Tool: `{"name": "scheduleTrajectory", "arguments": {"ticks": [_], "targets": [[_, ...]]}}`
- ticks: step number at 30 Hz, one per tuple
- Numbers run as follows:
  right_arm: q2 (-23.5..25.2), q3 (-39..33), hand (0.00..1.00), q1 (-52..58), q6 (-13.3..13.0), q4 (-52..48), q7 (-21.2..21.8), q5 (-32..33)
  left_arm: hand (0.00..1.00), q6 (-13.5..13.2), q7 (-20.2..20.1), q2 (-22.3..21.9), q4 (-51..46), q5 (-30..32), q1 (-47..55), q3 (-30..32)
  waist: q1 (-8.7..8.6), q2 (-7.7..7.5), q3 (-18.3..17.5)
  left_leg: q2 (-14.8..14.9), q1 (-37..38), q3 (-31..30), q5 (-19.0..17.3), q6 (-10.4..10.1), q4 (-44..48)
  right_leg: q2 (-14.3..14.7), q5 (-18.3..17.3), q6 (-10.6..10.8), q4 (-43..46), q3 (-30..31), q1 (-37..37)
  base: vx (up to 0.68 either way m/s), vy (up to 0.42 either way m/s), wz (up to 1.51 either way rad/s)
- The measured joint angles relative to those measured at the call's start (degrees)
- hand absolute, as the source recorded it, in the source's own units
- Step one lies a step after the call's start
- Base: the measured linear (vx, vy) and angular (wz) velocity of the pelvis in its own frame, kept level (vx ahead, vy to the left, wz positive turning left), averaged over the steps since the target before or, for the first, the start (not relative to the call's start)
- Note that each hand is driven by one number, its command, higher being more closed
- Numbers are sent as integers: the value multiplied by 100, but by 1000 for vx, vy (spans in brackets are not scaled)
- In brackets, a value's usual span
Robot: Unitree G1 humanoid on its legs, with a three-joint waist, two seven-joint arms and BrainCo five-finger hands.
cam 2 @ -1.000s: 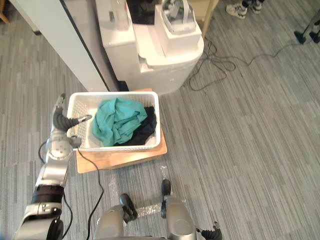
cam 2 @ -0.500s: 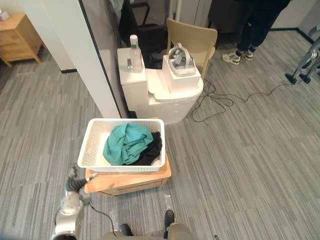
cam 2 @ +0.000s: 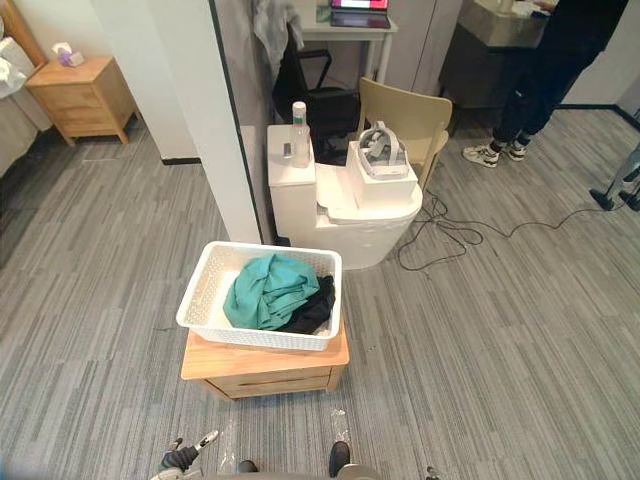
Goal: Tidy the bed and pick cloth on bed and put in laundry
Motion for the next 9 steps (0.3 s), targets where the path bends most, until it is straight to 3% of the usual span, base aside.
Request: {"name": "scheduleTrajectory", "arguments": {"ticks": [9], "targets": [[-71, 218, 0, -494, -125, 224, 364, 351, 0, 96, -384, 111, 241, 257, -152, -5, -7, 5, 1, -123, 119, -95, -30, 90, -42, -80, 50, 23, -137, -51, 232, 45, 12, 5]]}}
